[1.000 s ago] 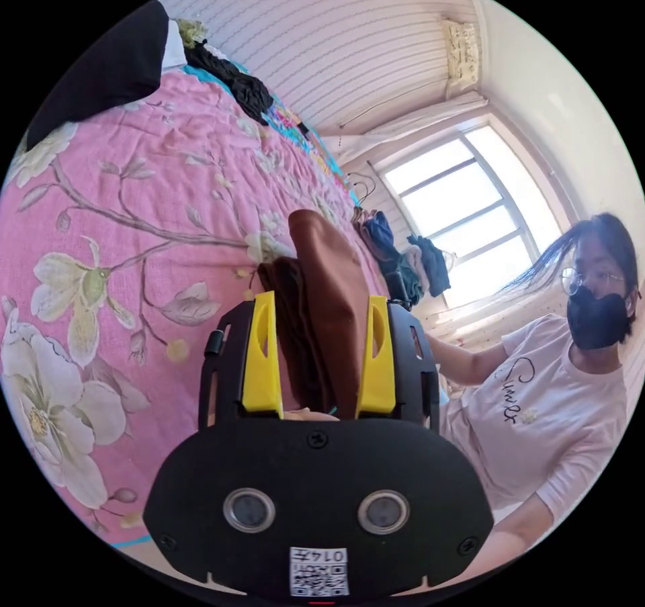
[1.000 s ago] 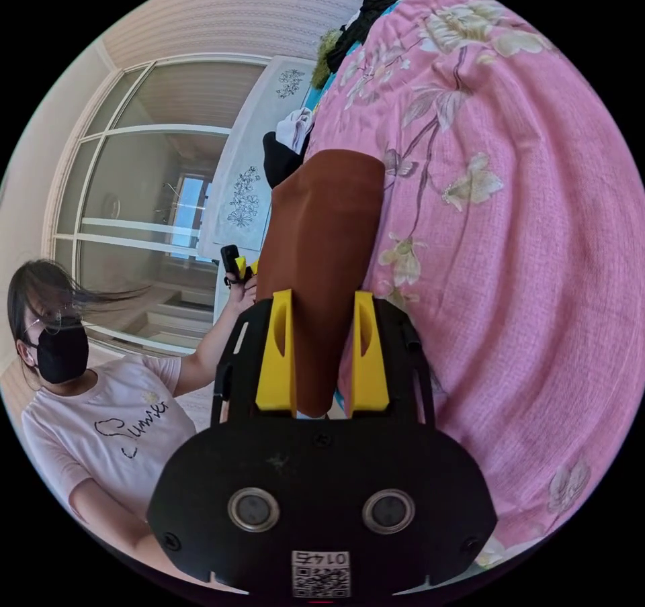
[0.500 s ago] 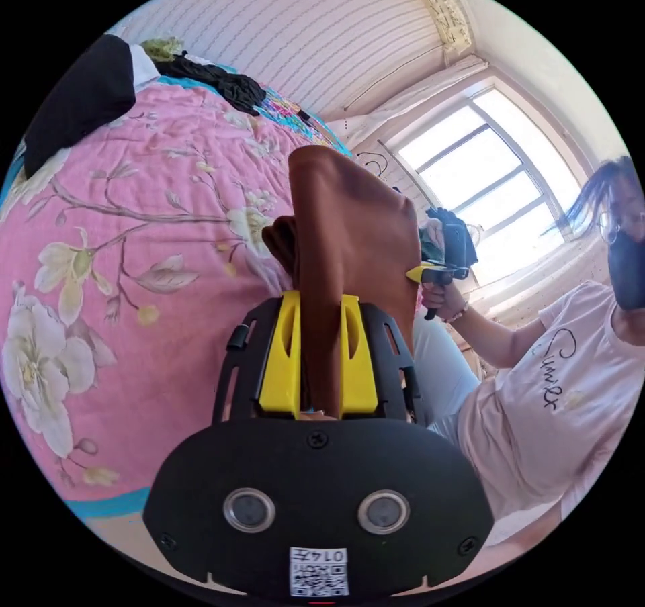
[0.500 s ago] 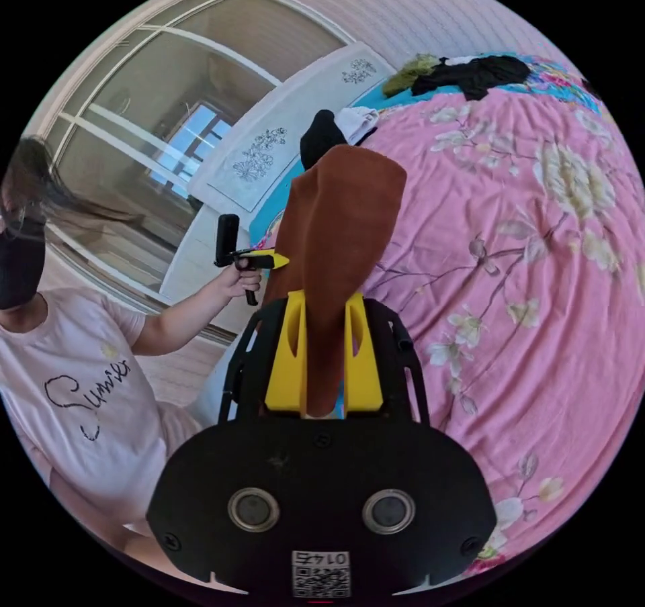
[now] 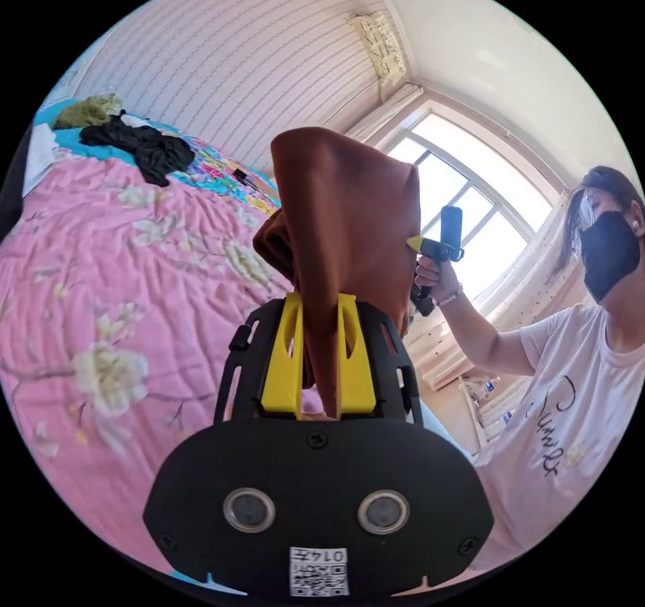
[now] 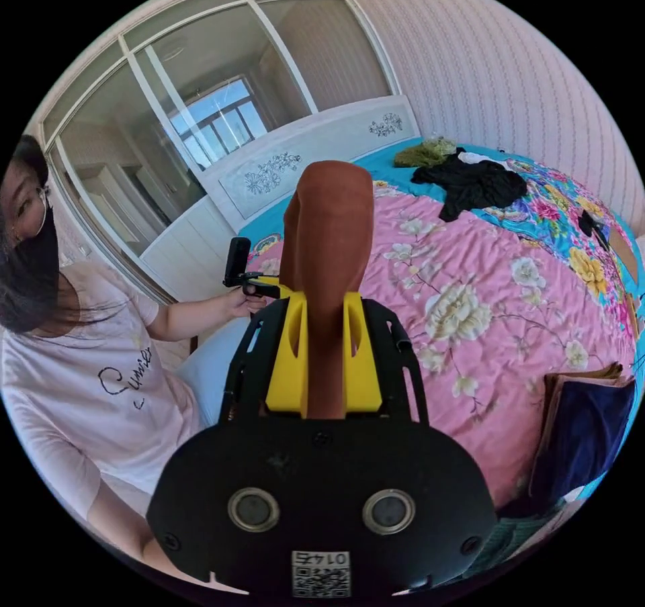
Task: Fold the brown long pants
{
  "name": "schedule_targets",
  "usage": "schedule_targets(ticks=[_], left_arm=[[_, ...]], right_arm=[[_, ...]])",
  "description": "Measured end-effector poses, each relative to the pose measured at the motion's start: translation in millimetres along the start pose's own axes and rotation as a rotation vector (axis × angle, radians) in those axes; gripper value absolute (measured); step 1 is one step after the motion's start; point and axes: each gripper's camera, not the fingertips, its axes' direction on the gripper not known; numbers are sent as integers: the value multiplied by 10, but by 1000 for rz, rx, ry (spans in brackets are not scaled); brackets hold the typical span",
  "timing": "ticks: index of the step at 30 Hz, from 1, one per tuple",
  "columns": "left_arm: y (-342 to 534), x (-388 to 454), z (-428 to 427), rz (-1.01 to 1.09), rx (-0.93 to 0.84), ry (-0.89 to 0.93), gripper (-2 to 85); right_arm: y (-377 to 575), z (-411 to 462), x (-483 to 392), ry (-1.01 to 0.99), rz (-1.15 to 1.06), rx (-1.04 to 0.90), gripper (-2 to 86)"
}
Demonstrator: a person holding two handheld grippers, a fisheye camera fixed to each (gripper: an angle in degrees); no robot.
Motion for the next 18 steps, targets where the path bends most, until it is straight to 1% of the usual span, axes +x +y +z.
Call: schedule_targets(ticks=[1,3,4,5,6,7,9,10,11,12,13,14,15,16,17,18], left_arm=[[-135,36,199,9,-5,25,77],[-670,244,1050,50,-13,121,78],[-795,304,1271,48,-14,146,78],[-1022,420,1725,26,-10,195,80],[-1199,532,2180,8,2,230,82],[-1273,586,2421,0,3,235,84],[-1453,672,3444,-106,-55,190,89],[-1468,661,3706,-135,-84,167,89],[-1471,607,4224,-185,-173,99,83],[-1434,528,4681,-243,-273,51,79],[-1415,500,4868,-262,-317,27,78],[-1410,482,5090,-268,-338,16,75],[-1459,505,5144,-231,-291,15,70],[-1484,527,5171,-212,-294,5,68],[-1525,593,5240,-144,-344,-41,65],[-1527,663,5301,-56,-404,-96,65]], right_arm=[[-45,-165,110,22,17,-9,81],[-253,-879,626,105,95,-51,84],[-316,-1060,767,123,114,-66,86],[-463,-1406,1060,182,160,-106,91],[-598,-1688,1314,319,188,-132,105],[-660,-1795,1449,393,210,-151,113],[-790,-2036,2105,585,408,-210,132],[-788,-2026,2264,603,450,-227,132],[-735,-1923,2558,625,524,-247,126],[-623,-1716,2841,607,603,-261,111],[-552,-1572,2991,587,647,-285,110],[-385,-1202,3287,540,732,-397,107],[-201,-781,3536,513,785,-579,110],[-101,-584,3630,513,802,-675,112],[27,-328,3725,534,794,-759,112],[56,-253,3756,530,816,-730,111]])
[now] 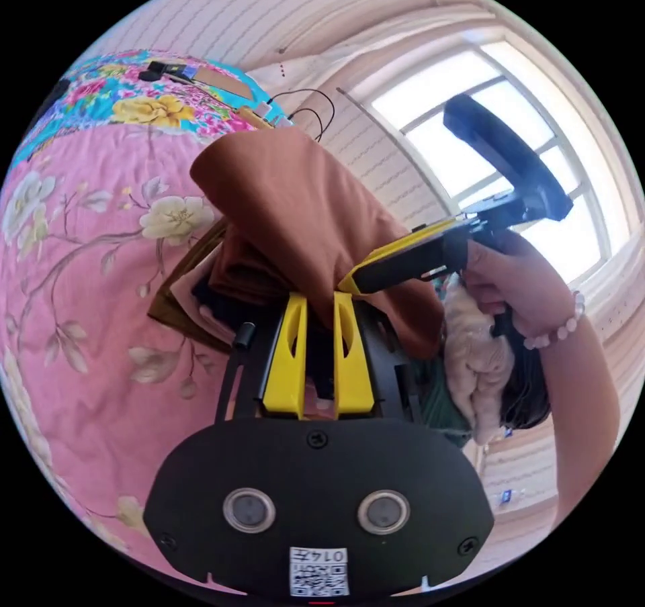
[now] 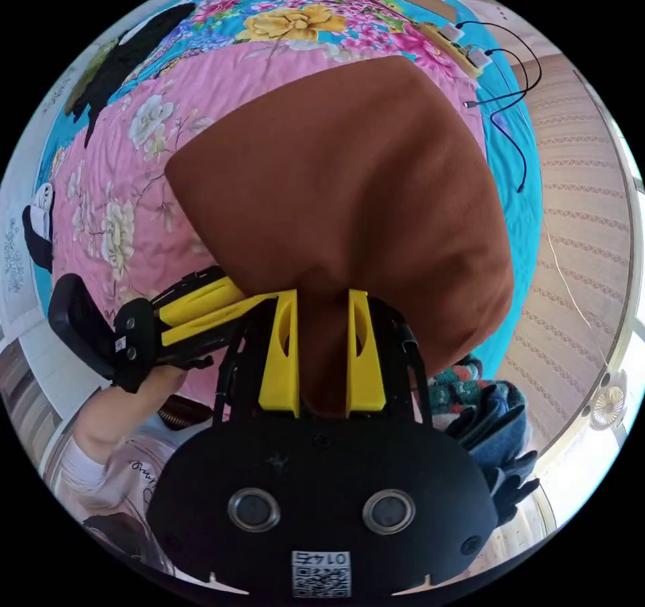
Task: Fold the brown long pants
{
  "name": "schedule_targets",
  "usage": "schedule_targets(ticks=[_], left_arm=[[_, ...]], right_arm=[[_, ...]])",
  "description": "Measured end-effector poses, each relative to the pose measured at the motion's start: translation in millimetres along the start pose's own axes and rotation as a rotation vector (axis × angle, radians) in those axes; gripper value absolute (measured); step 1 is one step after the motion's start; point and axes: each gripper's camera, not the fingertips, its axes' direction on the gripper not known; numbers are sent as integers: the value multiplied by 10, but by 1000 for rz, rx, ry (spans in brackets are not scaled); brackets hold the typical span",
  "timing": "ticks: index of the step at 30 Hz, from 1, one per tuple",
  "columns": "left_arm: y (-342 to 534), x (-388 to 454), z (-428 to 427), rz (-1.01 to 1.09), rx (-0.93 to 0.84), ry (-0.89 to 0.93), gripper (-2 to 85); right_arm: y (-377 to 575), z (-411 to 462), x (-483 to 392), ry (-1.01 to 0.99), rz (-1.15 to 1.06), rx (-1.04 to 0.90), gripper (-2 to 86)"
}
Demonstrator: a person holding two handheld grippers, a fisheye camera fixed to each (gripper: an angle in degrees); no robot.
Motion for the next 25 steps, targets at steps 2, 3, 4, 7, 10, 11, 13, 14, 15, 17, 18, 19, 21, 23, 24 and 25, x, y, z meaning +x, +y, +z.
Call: schedule_targets(ticks=[2,3,4,7,10,11,13,14,15,17,18,19,21,23,24,25], left_arm=[[62,-14,-46,21,0,16,63],[131,-56,-133,23,18,59,60],[172,-80,-194,30,24,79,57],[518,-231,-723,84,63,29,53],[1124,-502,-1553,162,114,-77,58],[1416,-654,-1918,170,131,-156,61],[1897,-940,-2512,123,166,-285,63],[2220,-1145,-2918,68,186,-347,65],[2545,-1346,-3321,5,216,-419,68],[3014,-1634,-3915,-117,259,-536,77],[3303,-1800,-4287,-197,292,-608,79],[3447,-1878,-4472,-234,313,-644,80],[4001,-2184,-5158,-411,407,-774,83],[4357,-2406,-5591,-532,487,-775,86],[4530,-2529,-5811,-566,530,-762,88],[4591,-2581,-5894,-575,542,-766,89]], right_arm=[[-32,7,-47,-4,-4,2,111],[-22,-31,-87,6,-4,21,111],[-14,-52,-108,10,1,30,112],[77,-176,-328,112,-4,83,124],[220,-402,-766,201,-61,239,134],[233,-464,-1003,200,-105,282,135],[184,-491,-1441,176,-197,321,137],[103,-468,-1778,136,-269,324,138],[-3,-424,-2148,78,-342,316,143],[-164,-355,-2752,-34,-459,321,148],[-266,-301,-3177,-122,-529,328,149],[-313,-272,-3398,-168,-566,332,149],[-474,-128,-4291,-336,-687,334,147],[-565,-3,-4951,-447,-758,320,143],[-619,80,-5374,-497,-789,305,141],[-645,121,-5577,-514,-799,296,140]])
